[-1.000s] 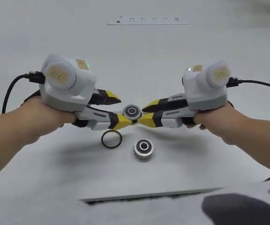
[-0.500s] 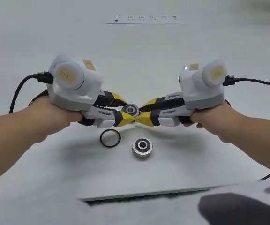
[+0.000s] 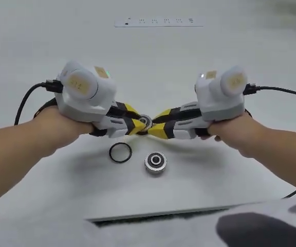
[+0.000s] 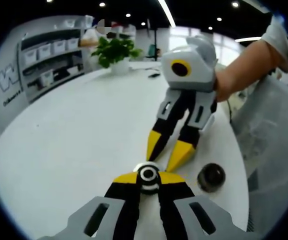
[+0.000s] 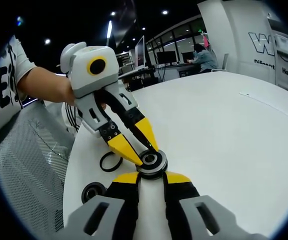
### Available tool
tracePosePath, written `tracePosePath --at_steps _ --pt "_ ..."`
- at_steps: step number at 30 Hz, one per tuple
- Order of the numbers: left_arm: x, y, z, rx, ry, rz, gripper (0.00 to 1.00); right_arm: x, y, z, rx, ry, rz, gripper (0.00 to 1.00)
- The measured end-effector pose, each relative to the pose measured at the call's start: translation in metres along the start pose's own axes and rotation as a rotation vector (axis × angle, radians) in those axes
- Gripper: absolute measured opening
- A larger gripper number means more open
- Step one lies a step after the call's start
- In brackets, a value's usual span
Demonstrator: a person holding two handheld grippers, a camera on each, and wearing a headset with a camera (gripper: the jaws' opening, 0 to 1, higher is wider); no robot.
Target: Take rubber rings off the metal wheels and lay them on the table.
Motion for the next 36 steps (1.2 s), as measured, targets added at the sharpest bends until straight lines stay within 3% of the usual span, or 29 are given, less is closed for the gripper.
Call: tracePosePath --at_steps 9,19,29,36 --pt "-0.0013 0.0003 0.0005 0.009 0.015 0.026 0.14 -0.0003 -0.0021 -0.0003 0.010 -0.008 -0.025 0.08" --pt "-0.0029 0.0006 0.0012 0.011 0.043 0.028 0.13 -0.0010 -0.0038 -0.0023 0.015 -0.015 0.017 0.01" --pt "-0.0049 0.0003 0.0019 0.013 0.064 0.052 0.13 -0.0035 -0.0043 -0.0057 0.005 -0.025 0.096 0.00" --pt "-0.0065 -0.0005 0.0013 0.007 0.074 0.056 0.13 -0.0090 -0.0056 -0.0092 -0.048 -0.036 0.261 0.00"
Point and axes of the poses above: the centre of the closed fingertips' face, and the gripper's own axes: z roughly forward along the fingers, x roughly to its left, y roughly out of its top, the point moved 9 cm from there along -z, roughly backward along the fingers, and after that the axes turned 9 degrees about -y, right-handed, at the moved point
